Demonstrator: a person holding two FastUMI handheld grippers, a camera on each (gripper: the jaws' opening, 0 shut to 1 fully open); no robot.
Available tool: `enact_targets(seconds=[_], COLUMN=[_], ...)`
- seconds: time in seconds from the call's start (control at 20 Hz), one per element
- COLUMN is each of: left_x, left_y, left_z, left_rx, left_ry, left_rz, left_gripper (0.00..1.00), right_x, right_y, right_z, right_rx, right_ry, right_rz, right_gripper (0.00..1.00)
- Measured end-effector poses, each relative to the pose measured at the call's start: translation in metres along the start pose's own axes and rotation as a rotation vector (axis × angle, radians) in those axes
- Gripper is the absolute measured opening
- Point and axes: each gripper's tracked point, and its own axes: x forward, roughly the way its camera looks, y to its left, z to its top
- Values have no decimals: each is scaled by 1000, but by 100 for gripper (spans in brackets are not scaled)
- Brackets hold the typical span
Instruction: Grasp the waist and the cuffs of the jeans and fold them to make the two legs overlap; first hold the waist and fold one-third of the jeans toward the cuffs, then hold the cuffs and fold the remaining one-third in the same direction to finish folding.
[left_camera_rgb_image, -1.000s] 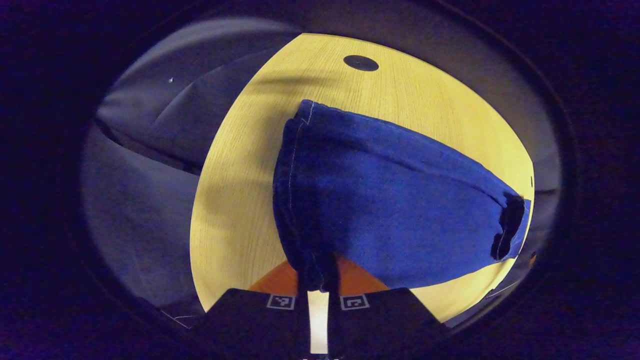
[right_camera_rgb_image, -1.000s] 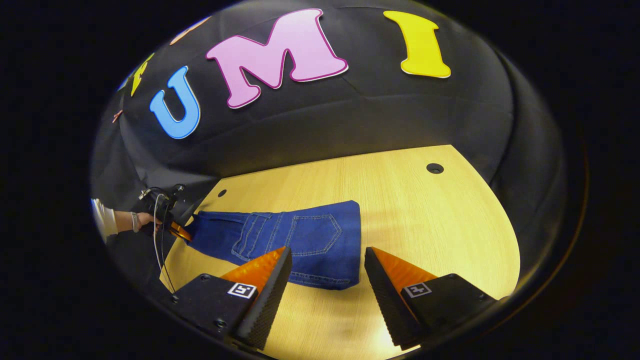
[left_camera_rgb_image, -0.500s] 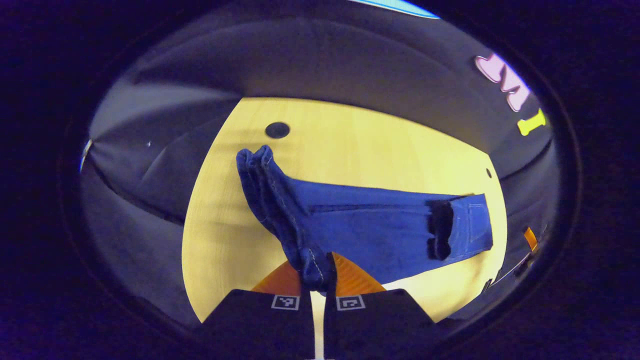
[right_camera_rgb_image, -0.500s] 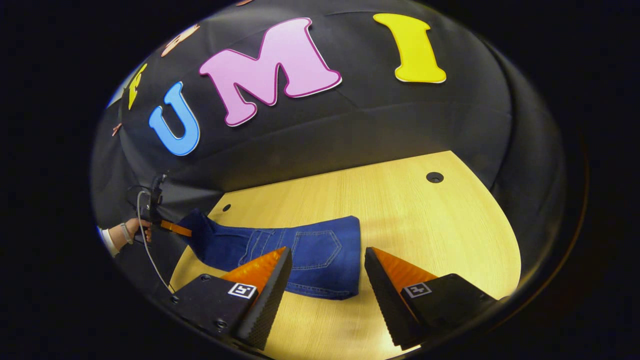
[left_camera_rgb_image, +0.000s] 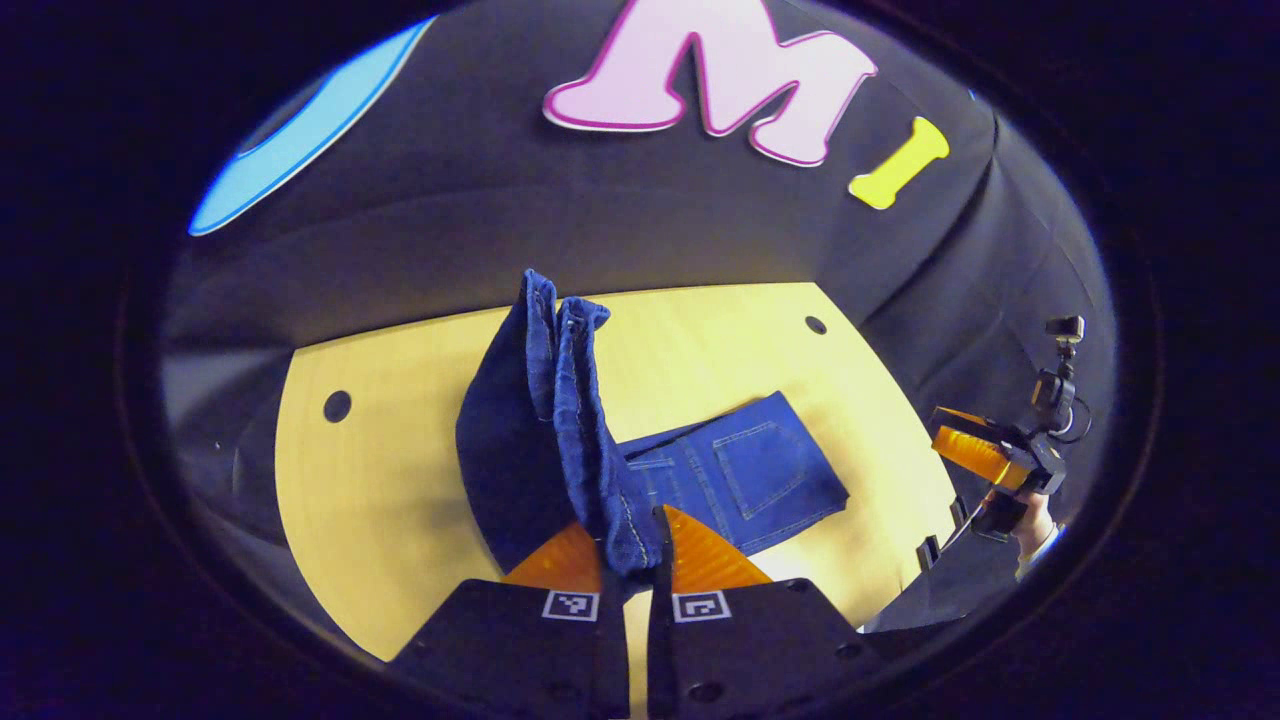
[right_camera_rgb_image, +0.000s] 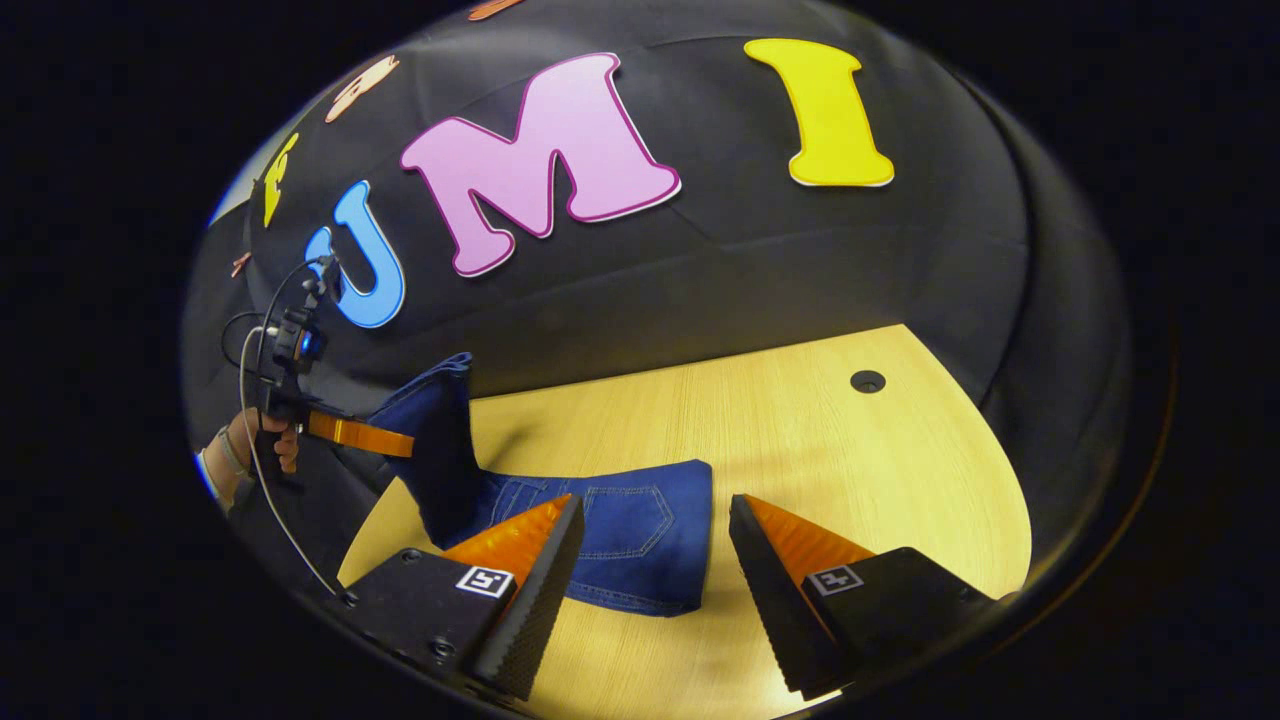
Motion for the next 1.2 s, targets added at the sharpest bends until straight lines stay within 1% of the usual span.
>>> enact_targets(seconds=[0.15,0.2,0.25,0.3,0.35,0.45,0.5,0.6,0.65,0.7,0.75,0.8,0.85,0.9,0.95,1.0,1.05,1.1,1.2], left_x=[38,54,71,90,104,120,126,140,147,153,159,164,164,164,156,145,130,111,64], left_y=[-50,-56,-59,-64,-69,-83,-87,-90,-90,-88,-90,-96,-101,-103,-105,-106,-108,-112,-115], left_z=[-1,-7,-20,-38,-50,-67,-75,-89,-96,-103,-108,-116,-114,-110,-107,-103,-95,-84,-69], left_rx=[68,92,108,114,109,105,124,168,168,146,104,57,30,23,28,38,46,47,38], left_ry=[32,56,91,125,153,170,173,188,204,210,202,199,162,123,83,46,-10,-75,-195], left_rz=[-36,-31,-9,16,23,14,21,45,58,76,85,77,80,86,97,110,119,118,130], left_gripper=[13,14,15,16,17,17,17,17,19,20,27,37,62,87,91,92,99,100,99], right_x=[-13,-17,-21,-25,-29,-36,-38,-41,-41,-41,-40,-39,-40,-41,-41,-42,-45,-49,-63], right_y=[-7,-11,-16,-22,-27,-34,-36,-40,-39,-38,-35,-33,-32,-30,-27,-24,-19,-11,3], right_z=[11,15,19,23,26,32,34,34,33,32,32,31,31,33,36,39,44,49,61], right_rx=[-10,-18,-29,-43,-56,-83,-100,-129,-135,-137,-140,-147,-156,-166,-173,-179,-183,-191,-227], right_ry=[-27,-37,-49,-59,-66,-78,-79,-74,-66,-62,-58,-53,-47,-47,-53,-58,-74,-90,-128], right_rz=[6,0,-9,-21,-30,-38,-40,-38,-35,-27,-16,-8,-1,6,13,18,25,35,43], right_gripper=[90,90,90,90,90,90,90,90,90,90,90,90,90,90,90,90,90,90,90])
